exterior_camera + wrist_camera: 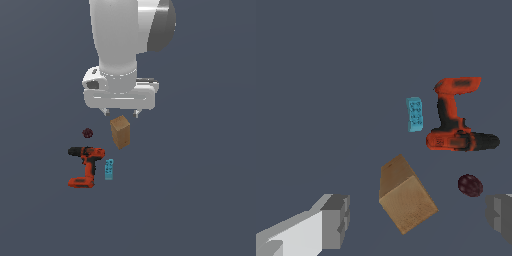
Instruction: Pick up a designated object from a clutter of objects.
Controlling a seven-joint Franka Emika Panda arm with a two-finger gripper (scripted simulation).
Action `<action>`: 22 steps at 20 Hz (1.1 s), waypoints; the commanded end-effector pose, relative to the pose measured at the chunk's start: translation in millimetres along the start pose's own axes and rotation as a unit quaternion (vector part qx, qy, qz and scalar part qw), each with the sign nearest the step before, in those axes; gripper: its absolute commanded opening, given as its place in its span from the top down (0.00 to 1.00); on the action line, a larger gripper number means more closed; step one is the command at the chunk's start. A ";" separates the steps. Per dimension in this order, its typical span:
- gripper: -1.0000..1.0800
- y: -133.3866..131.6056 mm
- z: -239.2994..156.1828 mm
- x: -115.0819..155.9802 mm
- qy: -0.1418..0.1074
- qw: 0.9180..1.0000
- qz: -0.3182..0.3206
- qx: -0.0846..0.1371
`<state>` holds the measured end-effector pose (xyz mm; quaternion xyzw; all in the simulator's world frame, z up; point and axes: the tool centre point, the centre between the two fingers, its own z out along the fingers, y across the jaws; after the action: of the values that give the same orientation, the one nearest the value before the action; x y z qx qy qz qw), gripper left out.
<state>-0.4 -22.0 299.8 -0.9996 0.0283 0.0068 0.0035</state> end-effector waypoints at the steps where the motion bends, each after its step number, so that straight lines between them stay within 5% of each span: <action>1: 0.04 0.2 1.2 -0.6 0.000 1.000 0.004 0.000; 13: 0.04 3.8 20.8 -10.9 0.001 0.996 0.086 0.000; 22: 0.04 8.6 47.4 -27.2 0.003 0.980 0.198 -0.001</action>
<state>-25.5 -28.1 257.4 -0.9785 0.2060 0.0047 0.0013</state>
